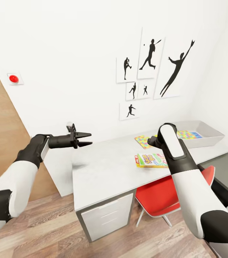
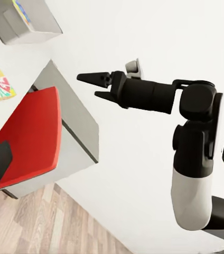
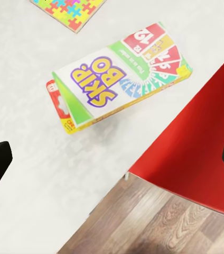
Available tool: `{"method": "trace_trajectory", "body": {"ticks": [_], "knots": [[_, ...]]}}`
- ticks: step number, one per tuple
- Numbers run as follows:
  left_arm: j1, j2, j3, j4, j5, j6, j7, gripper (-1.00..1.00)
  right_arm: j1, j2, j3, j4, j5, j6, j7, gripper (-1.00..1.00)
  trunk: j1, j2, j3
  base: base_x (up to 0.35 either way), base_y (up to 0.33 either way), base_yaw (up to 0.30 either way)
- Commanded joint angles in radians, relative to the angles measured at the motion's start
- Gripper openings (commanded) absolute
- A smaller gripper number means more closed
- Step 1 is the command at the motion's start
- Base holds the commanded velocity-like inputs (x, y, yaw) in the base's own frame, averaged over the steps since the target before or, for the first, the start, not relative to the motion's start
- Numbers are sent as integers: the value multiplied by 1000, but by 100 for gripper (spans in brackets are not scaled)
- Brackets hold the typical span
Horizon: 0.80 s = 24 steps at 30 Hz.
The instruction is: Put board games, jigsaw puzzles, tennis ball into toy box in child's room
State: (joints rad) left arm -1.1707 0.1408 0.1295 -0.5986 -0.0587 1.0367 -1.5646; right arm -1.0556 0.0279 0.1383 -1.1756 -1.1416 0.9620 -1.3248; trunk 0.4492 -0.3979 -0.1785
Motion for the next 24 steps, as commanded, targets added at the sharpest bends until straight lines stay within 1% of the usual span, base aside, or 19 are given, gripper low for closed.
{"method": "trace_trajectory", "body": {"ticks": [1,8,15,24], "knots": [[-2,-2,1,-1,-6,11,-6,100,-1,0,0,-1,-9,9,-10,100,1,-2,-3,89,0,-70],[-11,-9,-1,0,-7,11,-6,100,-1,-2,-1,-1,-9,9,-9,100,1,-2,-10,83,0,-117],[-12,-5,4,3,-6,11,-6,100,-1,-1,-2,0,-9,9,-8,100,1,-2,-19,18,0,-145],[-12,3,5,3,-4,11,-6,100,-1,0,-2,5,-9,8,-8,100,1,-2,-31,89,44,-148]]}}
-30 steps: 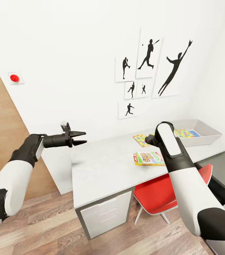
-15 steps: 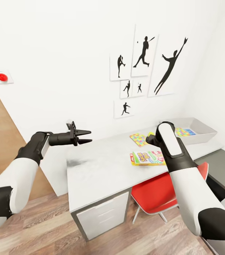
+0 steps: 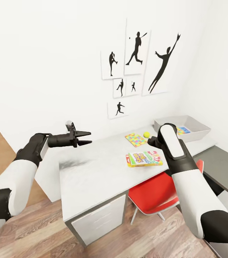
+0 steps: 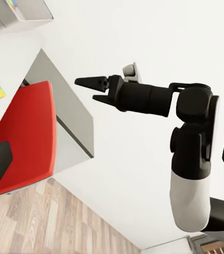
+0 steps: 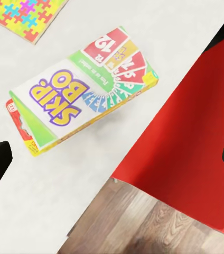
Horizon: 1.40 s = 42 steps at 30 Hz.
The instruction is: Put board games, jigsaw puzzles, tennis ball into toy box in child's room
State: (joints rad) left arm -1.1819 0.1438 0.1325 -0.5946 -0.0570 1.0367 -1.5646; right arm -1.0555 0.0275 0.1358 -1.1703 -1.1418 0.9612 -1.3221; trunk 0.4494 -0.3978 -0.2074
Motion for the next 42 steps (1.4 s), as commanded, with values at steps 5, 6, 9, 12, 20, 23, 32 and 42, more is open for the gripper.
{"method": "trace_trajectory", "body": {"ticks": [5,6,9,12,20,23,32,42], "knots": [[-1,10,2,-1,-5,10,-6,100,-1,0,1,-1,-9,10,-9,100,1,-2,-7,91,51,-104],[-1,12,2,-1,-5,10,-6,100,-1,0,1,-1,-9,10,-9,100,1,-2,-7,151,80,-38],[-1,18,1,-1,-4,10,-6,100,-1,1,3,-4,-9,9,-9,100,1,-2,-8,92,46,-22],[-1,23,1,-1,6,10,-6,100,-1,1,4,-5,-9,9,-10,100,1,-2,-8,32,16,-8],[0,37,0,-1,52,10,-6,100,-1,7,2,-3,-8,8,-10,100,1,-2,-13,112,51,-1],[0,38,-1,-1,55,10,-6,100,-1,5,2,-3,-9,8,-9,100,1,-2,-16,44,19,0],[1,38,-3,-1,56,10,-6,100,-1,3,1,1,-8,8,-9,100,1,-2,-30,130,4,0],[1,37,-1,-1,55,10,-6,100,-1,1,2,5,-7,8,-10,100,1,-2,-37,106,-61,0]]}}
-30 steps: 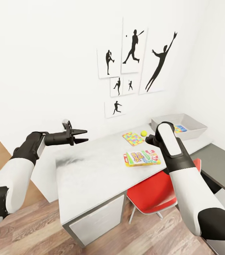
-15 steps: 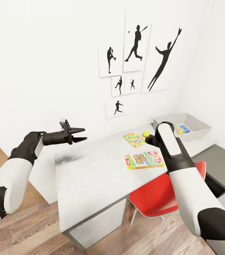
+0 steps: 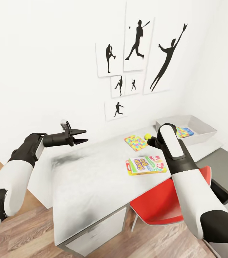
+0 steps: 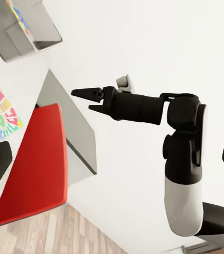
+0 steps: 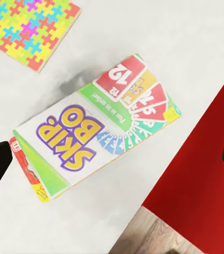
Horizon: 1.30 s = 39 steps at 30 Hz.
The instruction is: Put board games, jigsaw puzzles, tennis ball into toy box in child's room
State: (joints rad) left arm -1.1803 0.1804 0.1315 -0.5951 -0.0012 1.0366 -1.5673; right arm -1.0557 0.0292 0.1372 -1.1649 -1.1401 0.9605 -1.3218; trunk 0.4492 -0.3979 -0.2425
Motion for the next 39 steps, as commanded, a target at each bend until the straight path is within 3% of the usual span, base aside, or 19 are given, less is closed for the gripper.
{"method": "trace_trajectory", "body": {"ticks": [1,11,14,20,25,29,34,39], "knots": [[-1,0,0,0,0,11,-4,100,-1,0,1,0,-9,9,-10,100,1,-2,-2,93,-64,0],[-11,-12,-2,4,0,11,-4,100,-1,1,1,3,-9,9,-8,100,1,-2,-2,25,-17,0],[-38,-37,-5,25,-1,11,-4,100,-1,4,1,9,-10,9,-7,100,1,-2,-2,2,-1,0],[-146,-83,-18,173,-15,11,-4,100,-1,7,0,35,-10,9,-7,100,1,-2,-2,0,0,0],[-223,-146,-144,234,-32,11,-4,100,-1,10,0,63,-10,-1,-6,100,1,-2,-2,0,0,0],[-282,-212,-256,260,-34,11,-4,100,-1,9,6,74,-10,-38,-2,100,1,-2,-3,0,0,0],[-336,-252,-294,278,-34,11,-4,100,-2,10,9,79,-10,-49,0,100,1,-2,-5,0,0,0],[-351,-263,-302,282,-35,11,-4,100,-3,10,10,81,-10,-50,1,100,1,-2,-8,0,0,0]]}}
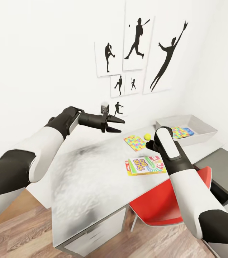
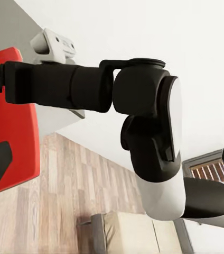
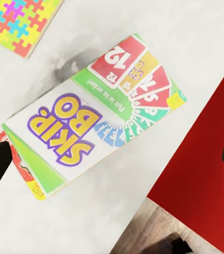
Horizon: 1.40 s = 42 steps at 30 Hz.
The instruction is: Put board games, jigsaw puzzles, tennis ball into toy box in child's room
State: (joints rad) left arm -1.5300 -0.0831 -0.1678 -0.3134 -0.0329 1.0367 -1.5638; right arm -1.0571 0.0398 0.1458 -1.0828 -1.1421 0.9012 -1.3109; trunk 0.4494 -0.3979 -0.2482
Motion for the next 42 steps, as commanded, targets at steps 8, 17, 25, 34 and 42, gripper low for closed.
{"method": "trace_trajectory", "body": {"ticks": [8,17,25,34,42], "knots": [[-4,4,-3,0,2,11,-7,100,-1,-4,1,0,-8,8,-10,100,1,-2,-7,0,10,0],[-5,-4,4,-27,21,11,-7,100,-1,0,0,19,-8,7,-10,100,1,-2,-13,0,7,0],[-6,-56,-1,-140,64,11,-7,100,-3,-1,0,23,-8,7,-10,100,1,-2,-18,0,0,0],[-6,-91,-5,-209,103,11,-7,100,-10,-5,-2,21,-7,7,-10,100,1,-2,-25,0,0,0],[-5,-91,-7,-214,115,11,-7,100,-69,-4,-3,20,-7,6,-10,100,1,-2,-27,0,0,0]]}}
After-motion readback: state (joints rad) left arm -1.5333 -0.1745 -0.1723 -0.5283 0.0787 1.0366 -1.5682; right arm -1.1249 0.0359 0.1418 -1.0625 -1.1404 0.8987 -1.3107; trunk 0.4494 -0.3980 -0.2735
